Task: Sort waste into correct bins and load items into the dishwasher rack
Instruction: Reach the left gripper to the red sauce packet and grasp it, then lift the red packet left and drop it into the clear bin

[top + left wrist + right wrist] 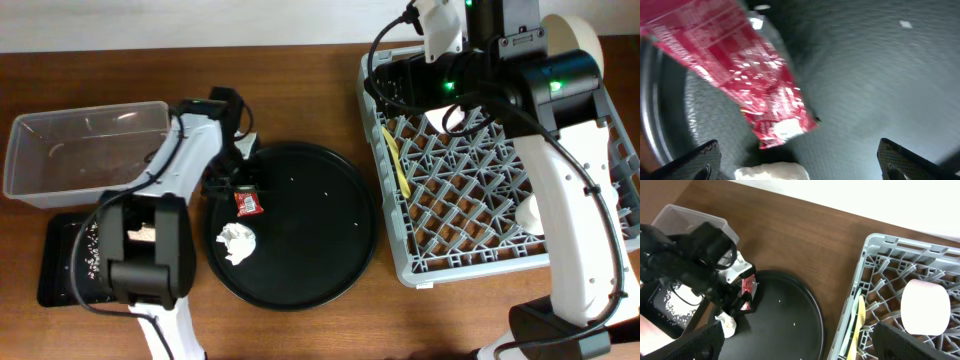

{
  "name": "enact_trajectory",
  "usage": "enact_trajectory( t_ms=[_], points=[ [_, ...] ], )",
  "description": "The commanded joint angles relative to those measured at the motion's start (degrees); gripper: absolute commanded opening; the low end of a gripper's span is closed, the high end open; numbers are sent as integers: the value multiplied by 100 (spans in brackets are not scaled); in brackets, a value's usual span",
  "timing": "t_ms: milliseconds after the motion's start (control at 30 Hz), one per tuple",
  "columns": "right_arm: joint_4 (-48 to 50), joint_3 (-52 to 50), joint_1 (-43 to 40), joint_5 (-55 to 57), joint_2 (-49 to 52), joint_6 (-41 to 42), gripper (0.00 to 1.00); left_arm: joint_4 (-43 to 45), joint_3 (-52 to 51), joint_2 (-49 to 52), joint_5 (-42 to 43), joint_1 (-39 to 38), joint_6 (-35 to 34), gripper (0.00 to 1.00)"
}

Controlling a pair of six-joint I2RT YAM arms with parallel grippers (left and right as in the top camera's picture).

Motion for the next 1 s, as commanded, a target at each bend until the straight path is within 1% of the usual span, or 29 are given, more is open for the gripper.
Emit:
enact_trajectory(
  t_ms=[0, 133, 200, 233, 267, 333, 367, 400, 433, 467, 633, 700, 767, 833, 900, 967],
  points=[
    [15, 13, 31, -70, 20, -17, 98, 33, 13, 341, -660, -4, -457, 99],
    [15, 13, 31, -70, 20, -17, 98, 157, 11, 623, -634, -4, -459, 99],
    [15, 13, 31, -72, 20, -17, 98, 157, 11, 678, -608, -9, -457, 91],
    [15, 13, 31, -70, 20, -17, 98, 179, 11, 680, -592, -11, -457, 73],
    [15, 13, 31, -72, 20, -17, 98, 232, 11, 680, -592, -11, -457, 61],
    [15, 13, 31, -72, 20, -17, 98, 317, 11, 680, -590, -11, -455, 48],
    [15, 13, 31, -70, 20, -17, 98, 326, 11, 680, -566, -13, -457, 33],
    [15, 13, 31, -70, 20, -17, 98, 308, 11, 680, -448, -11, -455, 13],
    [15, 13, 31, -70, 20, -17, 98, 302, 11, 678, -376, -11, -455, 3],
    [15, 13, 31, -70, 20, -17, 98, 271, 20, 678, -350, -11, -455, 1],
    [15, 13, 31, -72, 20, -17, 98, -798, 754, 638, -431, 2, -411, 1],
    [15, 13, 31, -72, 20, -17, 98, -1318, 1279, 581, -675, 50, -413, 1],
    [15, 13, 31, -72, 20, -17, 98, -1725, 1777, 485, -1117, 144, -415, 1],
    [15, 13, 31, -72, 20, -17, 98, -1954, 2275, 385, -1447, 315, -415, 1],
    [15, 13, 31, -72, 20, -17, 98, -2006, 2629, 313, -1495, 516, -415, 1],
    [15, 13, 31, -70, 20, -17, 98, -1932, 3001, 245, -1495, 850, -415, 4]
  ],
)
